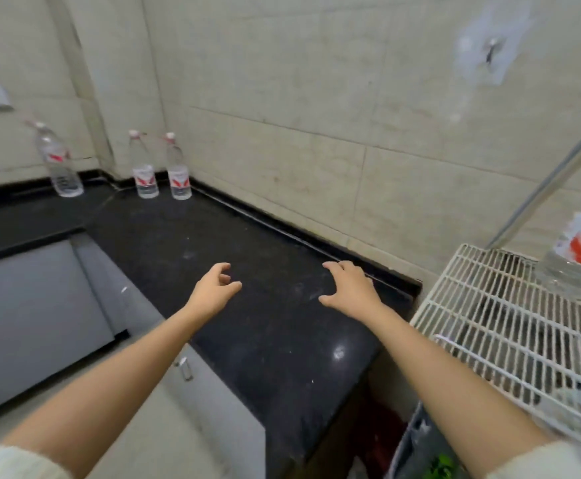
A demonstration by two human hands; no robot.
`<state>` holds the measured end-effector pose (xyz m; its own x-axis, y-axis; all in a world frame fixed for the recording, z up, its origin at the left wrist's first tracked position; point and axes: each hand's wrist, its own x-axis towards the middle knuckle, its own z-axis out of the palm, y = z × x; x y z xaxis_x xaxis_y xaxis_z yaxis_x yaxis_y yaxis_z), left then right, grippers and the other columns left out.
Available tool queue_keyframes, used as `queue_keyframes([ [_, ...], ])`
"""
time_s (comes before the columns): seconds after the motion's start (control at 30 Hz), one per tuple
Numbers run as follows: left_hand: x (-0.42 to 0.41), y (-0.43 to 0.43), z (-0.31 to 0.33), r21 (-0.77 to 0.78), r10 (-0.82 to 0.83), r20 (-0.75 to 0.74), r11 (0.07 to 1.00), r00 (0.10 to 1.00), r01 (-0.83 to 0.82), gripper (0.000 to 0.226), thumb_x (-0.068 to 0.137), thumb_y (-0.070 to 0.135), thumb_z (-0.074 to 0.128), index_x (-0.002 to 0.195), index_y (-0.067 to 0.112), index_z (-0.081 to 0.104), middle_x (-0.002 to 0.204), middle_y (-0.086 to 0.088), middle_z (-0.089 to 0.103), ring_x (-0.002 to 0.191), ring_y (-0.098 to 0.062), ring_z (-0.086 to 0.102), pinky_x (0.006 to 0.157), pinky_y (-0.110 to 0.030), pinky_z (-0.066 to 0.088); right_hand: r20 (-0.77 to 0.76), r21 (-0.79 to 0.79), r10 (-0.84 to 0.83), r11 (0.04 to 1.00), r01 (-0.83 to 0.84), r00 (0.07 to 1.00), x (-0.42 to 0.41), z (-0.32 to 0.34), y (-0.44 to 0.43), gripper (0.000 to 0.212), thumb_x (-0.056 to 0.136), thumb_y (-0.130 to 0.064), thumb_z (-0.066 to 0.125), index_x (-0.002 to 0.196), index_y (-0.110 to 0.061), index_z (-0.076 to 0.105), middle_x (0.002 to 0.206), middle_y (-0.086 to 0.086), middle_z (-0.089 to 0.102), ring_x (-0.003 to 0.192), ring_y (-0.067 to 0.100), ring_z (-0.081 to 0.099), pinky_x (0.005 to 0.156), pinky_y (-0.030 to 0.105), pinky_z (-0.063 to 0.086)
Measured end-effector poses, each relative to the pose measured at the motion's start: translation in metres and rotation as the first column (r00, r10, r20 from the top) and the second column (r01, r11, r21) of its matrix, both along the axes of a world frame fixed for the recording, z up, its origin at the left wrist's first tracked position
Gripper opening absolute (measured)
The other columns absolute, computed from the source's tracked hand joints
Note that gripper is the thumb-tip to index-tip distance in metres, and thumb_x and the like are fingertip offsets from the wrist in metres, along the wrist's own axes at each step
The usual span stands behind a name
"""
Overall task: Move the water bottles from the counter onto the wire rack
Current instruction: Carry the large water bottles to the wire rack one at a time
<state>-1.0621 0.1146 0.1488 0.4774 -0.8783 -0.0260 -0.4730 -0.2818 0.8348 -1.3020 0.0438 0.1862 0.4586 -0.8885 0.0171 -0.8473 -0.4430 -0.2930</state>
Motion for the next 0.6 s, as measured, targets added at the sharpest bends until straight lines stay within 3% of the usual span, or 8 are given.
queue_keyframes([
  [0.17,0.056,0.077,-0.001,0.005,0.037,0.090,0.999,0.995,-0.037,0.052,0.089,0.021,0.057,0.137,0.013,0.039,0.130,-0.012,0.053,0.118,-0.026,0.051,0.097,-0.035,0.043,-0.071,0.002,0.071,0.997,-0.071,0.995,0.073,-0.017,0.052,0.073,0.083,-0.039,0.061,0.143,-0.022,0.024,0.145,0.008,0.032,0.132,0.027,0.031,0.104,0.043,0.032],
  [0.33,0.162,0.198,-0.018,0.093,0.080,0.324,0.989,0.943,-0.116,0.056,0.087,0.025,0.059,0.137,0.012,0.040,0.133,-0.012,0.053,0.126,-0.029,0.045,0.104,-0.041,0.038,-0.064,0.082,0.196,0.978,-0.190,0.979,0.194,-0.043,0.136,0.072,0.084,-0.043,0.059,0.144,-0.022,0.025,0.145,0.007,0.033,0.132,0.026,0.031,0.103,0.043,0.031],
  [0.6,0.274,0.353,-0.039,0.170,0.288,0.392,0.910,0.873,-0.377,0.054,0.091,0.032,0.052,0.139,0.014,0.037,0.138,-0.010,0.048,0.130,-0.028,0.038,0.106,-0.040,0.035,-0.110,0.093,0.441,0.897,-0.433,0.891,0.339,-0.068,0.232,0.069,0.086,-0.044,0.056,0.144,-0.022,0.026,0.147,0.008,0.031,0.134,0.026,0.031,0.106,0.041,0.031],
])
